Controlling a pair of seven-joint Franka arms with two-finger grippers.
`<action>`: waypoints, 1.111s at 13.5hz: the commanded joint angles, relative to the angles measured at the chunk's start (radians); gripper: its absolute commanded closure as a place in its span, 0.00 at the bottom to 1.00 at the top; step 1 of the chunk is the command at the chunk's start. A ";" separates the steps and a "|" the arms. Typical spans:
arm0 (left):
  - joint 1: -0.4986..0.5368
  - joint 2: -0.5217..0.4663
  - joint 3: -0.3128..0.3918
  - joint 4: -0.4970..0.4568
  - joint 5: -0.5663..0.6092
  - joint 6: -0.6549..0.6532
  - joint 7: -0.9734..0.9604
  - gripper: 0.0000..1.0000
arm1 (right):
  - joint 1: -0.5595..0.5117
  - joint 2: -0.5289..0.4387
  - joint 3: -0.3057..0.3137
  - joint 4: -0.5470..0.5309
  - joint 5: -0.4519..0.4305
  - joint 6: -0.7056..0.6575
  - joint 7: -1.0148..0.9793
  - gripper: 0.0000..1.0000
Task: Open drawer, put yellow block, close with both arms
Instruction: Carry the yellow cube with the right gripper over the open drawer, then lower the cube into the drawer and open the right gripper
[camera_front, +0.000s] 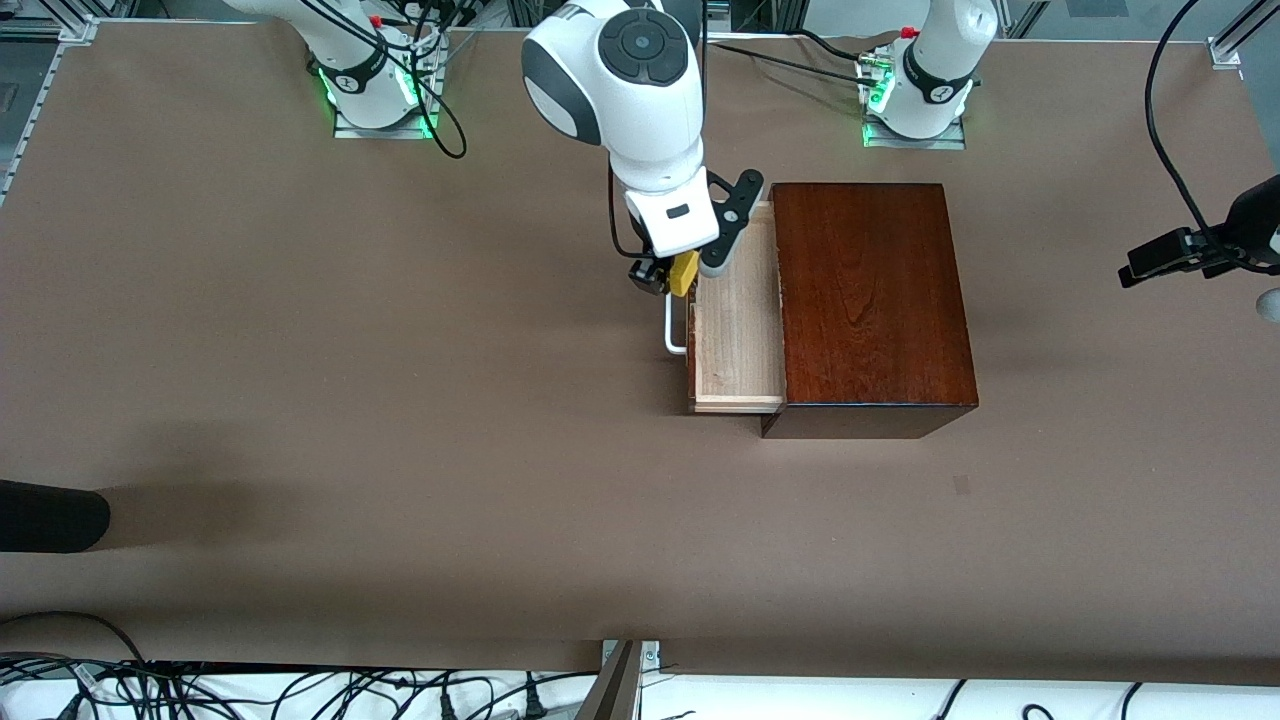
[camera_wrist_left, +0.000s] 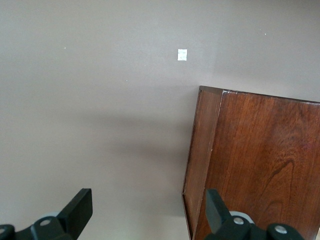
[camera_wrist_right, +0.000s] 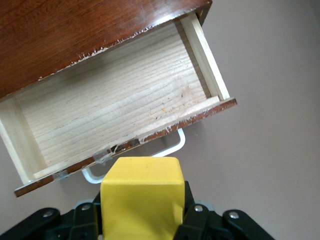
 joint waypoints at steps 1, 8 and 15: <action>0.009 0.012 -0.001 0.033 -0.008 -0.010 0.007 0.00 | 0.010 0.086 -0.005 0.095 -0.010 -0.010 -0.043 0.97; 0.009 0.011 -0.001 0.033 -0.008 -0.016 0.005 0.00 | 0.052 0.146 -0.009 0.100 -0.011 0.097 -0.055 1.00; 0.009 0.011 -0.001 0.032 -0.008 -0.016 0.005 0.00 | 0.084 0.201 -0.013 0.101 -0.015 0.179 -0.046 1.00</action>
